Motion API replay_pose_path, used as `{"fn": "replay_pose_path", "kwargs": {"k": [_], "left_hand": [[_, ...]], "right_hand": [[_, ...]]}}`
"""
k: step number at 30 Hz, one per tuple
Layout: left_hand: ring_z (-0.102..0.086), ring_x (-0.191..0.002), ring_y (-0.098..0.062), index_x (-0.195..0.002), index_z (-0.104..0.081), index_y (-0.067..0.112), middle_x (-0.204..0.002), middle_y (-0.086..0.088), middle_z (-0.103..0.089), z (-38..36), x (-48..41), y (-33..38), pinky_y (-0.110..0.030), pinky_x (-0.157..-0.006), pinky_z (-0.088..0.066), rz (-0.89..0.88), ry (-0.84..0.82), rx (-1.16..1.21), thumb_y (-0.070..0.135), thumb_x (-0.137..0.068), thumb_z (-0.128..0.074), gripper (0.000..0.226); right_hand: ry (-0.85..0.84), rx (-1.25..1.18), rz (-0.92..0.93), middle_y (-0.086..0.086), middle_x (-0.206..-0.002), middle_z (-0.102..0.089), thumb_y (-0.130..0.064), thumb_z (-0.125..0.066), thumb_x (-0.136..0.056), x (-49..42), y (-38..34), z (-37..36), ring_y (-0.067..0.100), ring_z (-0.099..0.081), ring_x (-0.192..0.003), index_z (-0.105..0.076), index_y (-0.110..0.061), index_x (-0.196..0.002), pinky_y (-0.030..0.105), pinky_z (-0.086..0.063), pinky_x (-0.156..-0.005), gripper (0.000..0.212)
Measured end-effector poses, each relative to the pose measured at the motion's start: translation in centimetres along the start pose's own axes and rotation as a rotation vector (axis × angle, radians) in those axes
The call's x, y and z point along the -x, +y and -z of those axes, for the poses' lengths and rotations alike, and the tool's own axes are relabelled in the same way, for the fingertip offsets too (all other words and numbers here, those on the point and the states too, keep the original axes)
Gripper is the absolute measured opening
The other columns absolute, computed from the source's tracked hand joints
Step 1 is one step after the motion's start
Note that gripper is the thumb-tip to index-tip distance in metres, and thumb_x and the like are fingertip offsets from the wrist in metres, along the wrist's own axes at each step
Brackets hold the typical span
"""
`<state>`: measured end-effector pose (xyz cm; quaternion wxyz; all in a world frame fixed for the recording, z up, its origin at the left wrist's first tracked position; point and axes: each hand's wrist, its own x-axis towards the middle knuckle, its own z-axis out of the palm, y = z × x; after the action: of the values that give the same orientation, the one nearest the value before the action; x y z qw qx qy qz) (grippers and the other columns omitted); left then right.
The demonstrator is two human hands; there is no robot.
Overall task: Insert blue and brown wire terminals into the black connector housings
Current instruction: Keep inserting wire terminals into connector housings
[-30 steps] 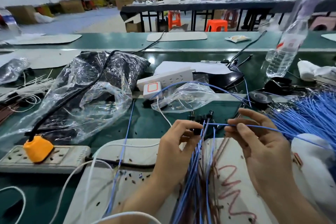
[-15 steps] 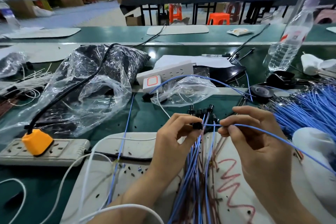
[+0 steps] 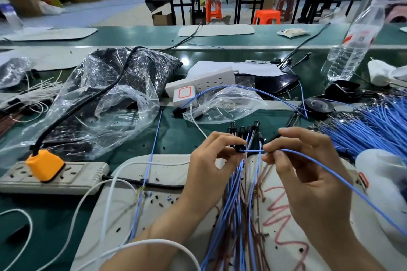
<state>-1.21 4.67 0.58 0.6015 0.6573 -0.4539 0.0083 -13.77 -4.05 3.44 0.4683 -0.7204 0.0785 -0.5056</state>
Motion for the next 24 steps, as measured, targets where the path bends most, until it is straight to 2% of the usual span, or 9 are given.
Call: {"fn": "replay_pose_path", "kwargs": {"k": [5,10,13,14,15,17,19,22,24], "left_hand": [[-0.064,-0.082,-0.005,-0.097,-0.069,0.009,-0.097,-0.001,-0.063,-0.1,0.0,0.1,-0.027,-0.078,-0.055,-0.032,-0.023,-0.024,-0.003,-0.080,-0.069,0.021],[-0.061,-0.088,-0.006,-0.098,-0.071,0.008,-0.096,0.000,-0.064,-0.1,0.0,0.1,-0.022,-0.081,-0.050,-0.075,-0.079,-0.075,0.005,-0.081,-0.071,0.018],[-0.065,-0.092,-0.014,-0.098,-0.070,0.010,-0.097,0.002,-0.067,-0.3,0.3,0.2,-0.041,-0.083,-0.051,-0.112,-0.088,-0.102,0.015,-0.081,-0.071,0.018],[-0.065,-0.092,-0.014,-0.098,-0.070,0.011,-0.096,0.003,-0.068,-0.4,0.3,0.3,-0.045,-0.083,-0.051,-0.110,-0.089,-0.113,0.017,-0.080,-0.071,0.019],[-0.065,-0.092,-0.012,-0.099,-0.069,0.014,-0.095,0.006,-0.068,-0.5,0.4,0.4,-0.046,-0.084,-0.050,-0.097,-0.087,-0.115,0.018,-0.079,-0.072,0.020],[-0.065,-0.088,-0.006,-0.094,-0.061,0.026,-0.091,0.011,-0.067,-0.5,0.5,0.7,-0.036,-0.084,-0.051,-0.032,-0.069,-0.055,0.018,-0.078,-0.073,0.022],[-0.064,-0.081,-0.005,-0.085,-0.046,0.032,-0.090,0.010,-0.065,-0.3,0.3,1.1,-0.026,-0.078,-0.052,0.023,-0.062,0.022,0.017,-0.079,-0.072,0.032],[-0.061,-0.082,-0.011,-0.078,-0.054,0.016,-0.088,0.003,-0.061,-0.1,0.2,1.0,-0.024,-0.075,-0.050,-0.121,-0.051,-0.043,0.015,-0.080,-0.073,0.019],[-0.062,-0.088,-0.010,-0.081,-0.064,0.006,-0.095,-0.002,-0.063,0.0,0.1,1.1,-0.022,-0.079,-0.050,-0.161,-0.058,-0.054,0.011,-0.082,-0.071,0.009]], "right_hand": [[0.000,0.026,0.002,-0.009,-0.086,-0.069,0.001,-0.057,-0.085,0.0,0.2,0.0,0.014,-0.068,-0.077,-0.055,-0.034,-0.107,0.017,-0.052,-0.074,0.042],[-0.043,0.052,-0.048,-0.008,-0.089,-0.071,-0.005,-0.056,-0.088,0.3,0.1,-0.3,0.013,-0.071,-0.079,-0.053,-0.031,-0.105,0.023,-0.055,-0.074,0.031],[-0.006,0.015,-0.121,-0.004,-0.086,-0.074,-0.012,-0.056,-0.093,0.5,0.1,-0.4,0.019,-0.071,-0.070,-0.047,-0.031,-0.094,0.038,-0.055,-0.063,0.021],[-0.009,0.023,-0.138,-0.005,-0.085,-0.074,-0.012,-0.057,-0.093,0.5,0.2,-0.4,0.021,-0.070,-0.068,-0.047,-0.031,-0.091,0.040,-0.054,-0.060,0.021],[-0.021,0.041,-0.143,-0.008,-0.086,-0.074,-0.009,-0.057,-0.092,0.5,0.3,-0.4,0.018,-0.070,-0.069,-0.048,-0.030,-0.089,0.036,-0.054,-0.058,0.023],[-0.057,0.061,-0.157,-0.012,-0.094,-0.072,-0.003,-0.061,-0.088,0.4,0.5,-0.5,0.010,-0.069,-0.079,-0.052,-0.030,-0.084,0.024,-0.053,-0.063,0.028],[-0.101,0.043,-0.210,-0.009,-0.101,-0.070,-0.003,-0.064,-0.085,0.3,0.9,-0.5,0.011,-0.067,-0.086,-0.057,-0.027,-0.081,0.026,-0.052,-0.068,0.025],[-0.140,-0.120,-0.396,-0.002,-0.093,-0.072,-0.007,-0.067,-0.083,0.1,1.6,-0.3,0.018,-0.067,-0.076,-0.064,-0.015,-0.084,0.026,-0.053,-0.063,0.009],[-0.089,-0.310,-0.543,0.004,-0.081,-0.071,-0.014,-0.067,-0.073,-0.1,1.9,-0.2,0.018,-0.066,-0.067,-0.067,-0.014,-0.086,0.024,-0.054,-0.062,0.013]]}}
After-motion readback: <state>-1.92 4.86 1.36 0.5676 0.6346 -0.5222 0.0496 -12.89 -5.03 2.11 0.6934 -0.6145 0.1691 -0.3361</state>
